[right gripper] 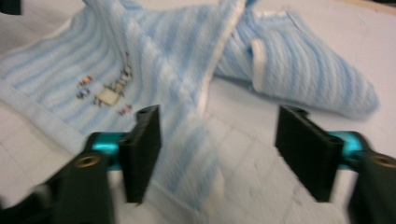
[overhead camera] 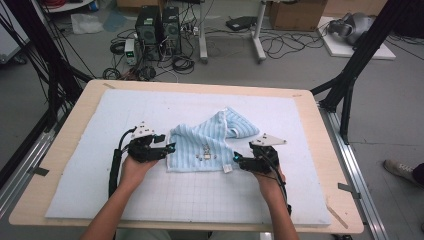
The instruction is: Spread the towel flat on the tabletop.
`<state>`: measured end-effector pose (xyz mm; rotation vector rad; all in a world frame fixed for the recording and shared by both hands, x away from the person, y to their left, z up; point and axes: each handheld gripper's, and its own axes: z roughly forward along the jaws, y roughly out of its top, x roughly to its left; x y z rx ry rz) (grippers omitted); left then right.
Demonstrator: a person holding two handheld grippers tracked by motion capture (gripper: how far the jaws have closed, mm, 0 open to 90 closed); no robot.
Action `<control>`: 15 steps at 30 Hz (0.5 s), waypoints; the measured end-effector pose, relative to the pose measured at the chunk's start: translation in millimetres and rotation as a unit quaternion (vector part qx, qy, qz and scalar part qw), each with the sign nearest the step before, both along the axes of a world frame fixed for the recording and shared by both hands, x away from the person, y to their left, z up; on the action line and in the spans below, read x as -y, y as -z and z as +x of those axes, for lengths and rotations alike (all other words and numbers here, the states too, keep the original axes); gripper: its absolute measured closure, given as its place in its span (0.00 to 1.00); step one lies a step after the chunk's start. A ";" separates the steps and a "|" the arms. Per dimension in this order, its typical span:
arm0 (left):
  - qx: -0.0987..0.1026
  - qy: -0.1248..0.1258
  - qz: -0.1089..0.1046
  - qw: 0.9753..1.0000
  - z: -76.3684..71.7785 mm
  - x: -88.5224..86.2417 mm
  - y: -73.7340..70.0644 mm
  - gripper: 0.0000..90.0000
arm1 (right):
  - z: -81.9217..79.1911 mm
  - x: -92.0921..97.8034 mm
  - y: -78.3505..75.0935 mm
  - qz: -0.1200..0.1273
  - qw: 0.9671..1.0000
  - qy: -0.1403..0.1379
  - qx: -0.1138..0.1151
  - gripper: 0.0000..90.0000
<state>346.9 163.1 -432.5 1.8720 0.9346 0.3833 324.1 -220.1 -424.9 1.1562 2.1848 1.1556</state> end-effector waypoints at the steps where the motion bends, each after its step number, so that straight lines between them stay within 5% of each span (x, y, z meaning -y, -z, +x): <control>1: -0.004 0.003 0.003 1.000 -2.8 -0.2 2.9 0.48 | -2.7 5.0 6.0 -0.009 1.000 0.001 -0.014 0.14; 4: -0.017 0.006 0.006 1.000 -9.8 0.3 11.2 0.48 | -6.7 9.2 12.5 -0.014 1.000 0.012 -0.017 0.11; 8: -0.025 0.010 0.016 1.000 -13.9 3.2 16.8 0.52 | -12.0 16.7 20.1 0.014 0.999 0.018 -0.031 0.13; 9: -0.026 0.012 0.022 0.999 -14.2 4.3 17.3 0.52 | -13.0 17.2 20.2 0.023 0.999 0.026 -0.039 0.26; 10: -0.024 0.014 0.026 0.999 -14.9 5.5 17.3 0.56 | -14.6 18.7 19.2 0.046 0.997 0.032 -0.054 0.50; 13: -0.026 0.019 0.031 0.999 -16.5 7.6 17.6 0.61 | -14.8 17.8 19.3 0.056 0.996 0.036 -0.057 0.60; 15: -0.028 0.036 0.053 0.998 -18.0 11.0 18.4 0.72 | -14.9 13.8 20.7 0.042 0.997 0.030 -0.054 0.66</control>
